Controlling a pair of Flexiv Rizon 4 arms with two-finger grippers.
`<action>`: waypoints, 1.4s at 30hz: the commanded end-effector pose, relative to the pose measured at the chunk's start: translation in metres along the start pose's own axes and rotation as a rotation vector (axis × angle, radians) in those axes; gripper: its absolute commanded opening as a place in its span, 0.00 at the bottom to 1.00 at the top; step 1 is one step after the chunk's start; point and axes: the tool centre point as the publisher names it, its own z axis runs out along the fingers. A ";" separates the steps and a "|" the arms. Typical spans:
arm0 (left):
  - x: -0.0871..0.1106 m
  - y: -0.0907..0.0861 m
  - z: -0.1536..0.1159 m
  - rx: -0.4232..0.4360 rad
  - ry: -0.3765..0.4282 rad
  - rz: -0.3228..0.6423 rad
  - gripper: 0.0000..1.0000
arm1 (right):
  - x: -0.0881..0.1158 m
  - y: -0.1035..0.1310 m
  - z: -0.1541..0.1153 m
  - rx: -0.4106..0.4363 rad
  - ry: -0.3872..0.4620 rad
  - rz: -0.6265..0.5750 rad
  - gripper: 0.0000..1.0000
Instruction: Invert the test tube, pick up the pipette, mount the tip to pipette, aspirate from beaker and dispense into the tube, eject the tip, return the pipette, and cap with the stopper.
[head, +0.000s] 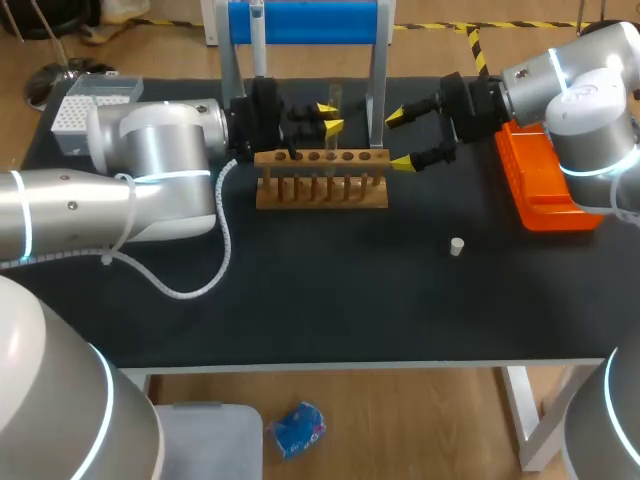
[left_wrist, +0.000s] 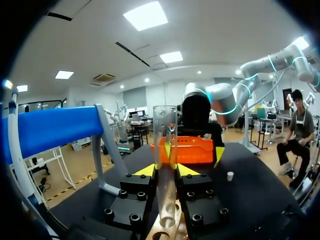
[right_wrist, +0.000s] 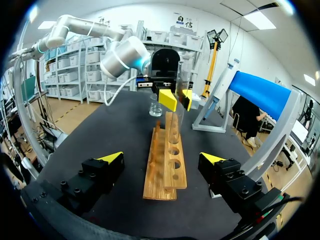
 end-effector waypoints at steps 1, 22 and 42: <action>-0.002 0.006 0.003 0.009 0.004 -0.008 0.00 | -0.001 -0.001 0.000 0.001 0.004 0.000 1.00; 0.000 0.029 0.002 0.035 -0.036 -0.059 0.00 | -0.001 -0.001 0.000 0.001 0.004 0.000 1.00; -0.006 0.003 -0.040 -0.056 -0.100 -0.024 1.00 | -0.001 -0.001 0.000 0.001 0.004 0.000 1.00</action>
